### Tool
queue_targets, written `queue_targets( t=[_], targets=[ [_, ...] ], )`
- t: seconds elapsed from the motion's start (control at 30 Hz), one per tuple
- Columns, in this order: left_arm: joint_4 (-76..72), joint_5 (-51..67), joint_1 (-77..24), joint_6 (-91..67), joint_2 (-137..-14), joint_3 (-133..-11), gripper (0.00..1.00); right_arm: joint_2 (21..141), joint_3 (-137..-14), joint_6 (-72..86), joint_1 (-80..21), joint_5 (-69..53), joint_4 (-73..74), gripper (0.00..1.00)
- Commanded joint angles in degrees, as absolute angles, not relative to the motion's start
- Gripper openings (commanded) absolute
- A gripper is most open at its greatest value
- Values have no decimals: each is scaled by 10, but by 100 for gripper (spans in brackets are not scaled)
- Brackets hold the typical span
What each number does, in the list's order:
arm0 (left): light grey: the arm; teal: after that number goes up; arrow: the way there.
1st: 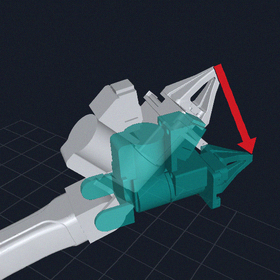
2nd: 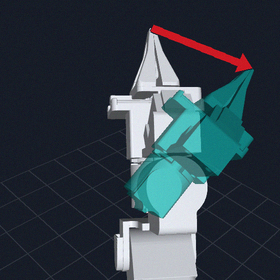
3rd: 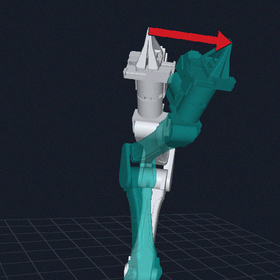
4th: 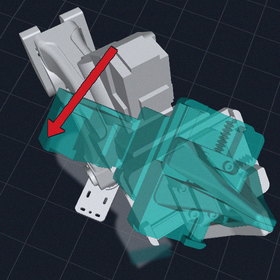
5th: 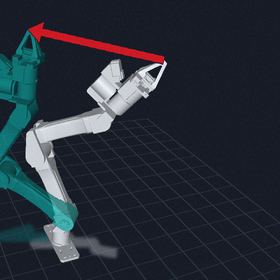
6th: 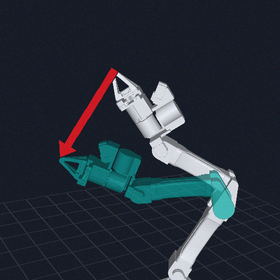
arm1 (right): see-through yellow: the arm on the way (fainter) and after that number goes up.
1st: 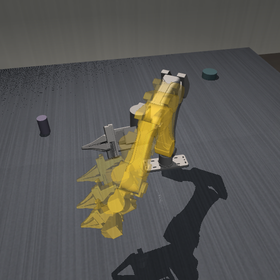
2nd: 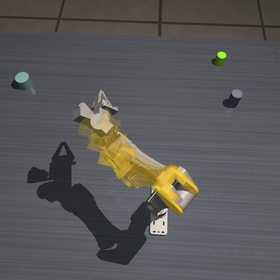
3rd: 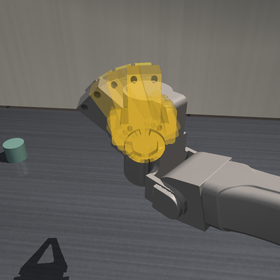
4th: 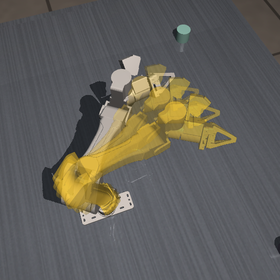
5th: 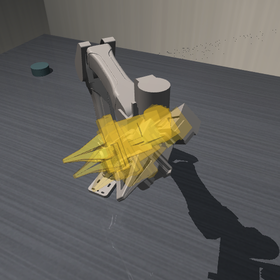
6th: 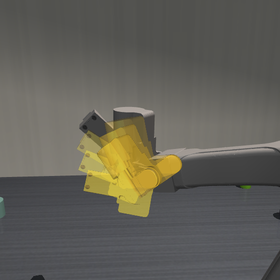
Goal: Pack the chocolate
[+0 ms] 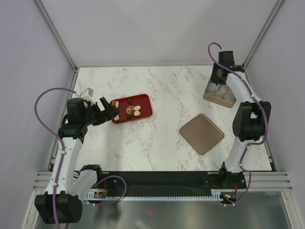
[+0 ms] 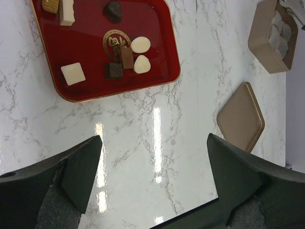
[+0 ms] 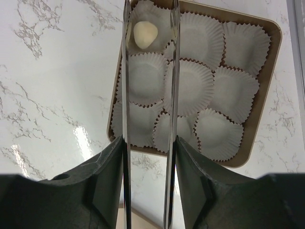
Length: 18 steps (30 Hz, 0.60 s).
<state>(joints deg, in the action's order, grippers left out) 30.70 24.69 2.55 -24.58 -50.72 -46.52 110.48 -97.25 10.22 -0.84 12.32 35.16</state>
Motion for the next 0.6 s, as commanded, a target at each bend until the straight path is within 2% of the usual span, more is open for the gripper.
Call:
queue_targets(
  t=[0.0, 0.23, 0.57],
  targets=[
    [287, 259, 28, -226, -503, -464, 100, 1085, -1006, 96, -6, 127, 360, 53],
    [287, 263, 27, -226, -502, -464, 100, 1017, -997, 112, -26, 74, 374, 51],
    [287, 263, 27, -226, -504, -463, 100, 915, -864, 120, -191, 19, 331, 51]
  ],
)
